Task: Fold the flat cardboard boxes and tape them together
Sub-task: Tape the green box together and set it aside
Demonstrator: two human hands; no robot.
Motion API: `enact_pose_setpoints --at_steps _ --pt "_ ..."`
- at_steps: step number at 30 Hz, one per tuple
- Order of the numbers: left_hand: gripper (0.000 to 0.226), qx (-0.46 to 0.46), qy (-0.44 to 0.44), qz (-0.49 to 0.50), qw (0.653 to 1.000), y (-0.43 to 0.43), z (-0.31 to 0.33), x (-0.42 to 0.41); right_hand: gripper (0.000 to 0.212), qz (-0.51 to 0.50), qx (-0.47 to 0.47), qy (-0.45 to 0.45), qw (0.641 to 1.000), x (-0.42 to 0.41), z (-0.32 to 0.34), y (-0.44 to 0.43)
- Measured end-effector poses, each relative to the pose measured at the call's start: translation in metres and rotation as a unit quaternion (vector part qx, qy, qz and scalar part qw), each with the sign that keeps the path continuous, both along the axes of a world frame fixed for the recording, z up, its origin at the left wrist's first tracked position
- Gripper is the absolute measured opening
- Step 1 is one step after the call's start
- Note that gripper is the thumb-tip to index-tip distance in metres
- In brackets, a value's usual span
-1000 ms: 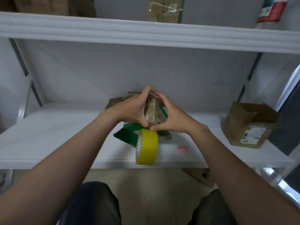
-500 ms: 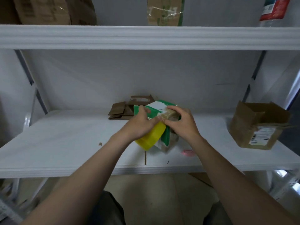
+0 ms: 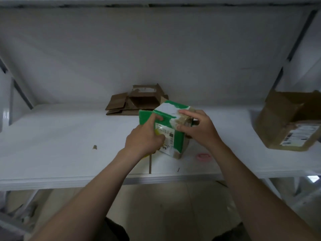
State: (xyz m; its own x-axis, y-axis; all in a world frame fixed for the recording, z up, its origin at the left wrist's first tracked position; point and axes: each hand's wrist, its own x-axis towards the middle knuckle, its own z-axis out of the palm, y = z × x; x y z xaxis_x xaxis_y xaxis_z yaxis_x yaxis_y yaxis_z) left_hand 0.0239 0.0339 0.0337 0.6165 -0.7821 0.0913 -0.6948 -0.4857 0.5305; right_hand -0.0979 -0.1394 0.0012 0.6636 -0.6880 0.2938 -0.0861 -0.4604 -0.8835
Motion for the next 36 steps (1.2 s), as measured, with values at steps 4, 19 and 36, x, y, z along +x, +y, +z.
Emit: enact_pose_setpoints --at_steps 4,19,36 --pt "0.056 -0.049 0.036 -0.015 0.998 -0.001 -0.014 -0.004 0.052 0.052 0.004 0.005 0.999 0.001 -0.003 -0.009" --pt "0.078 -0.049 -0.041 0.021 0.998 -0.025 -0.018 -0.007 0.025 -0.028 -0.085 0.22 0.972 -0.023 -0.005 -0.012" --pt "0.082 -0.065 -0.001 0.024 0.998 -0.029 -0.018 -0.008 0.018 -0.044 0.065 0.174 0.982 -0.048 0.01 -0.001"
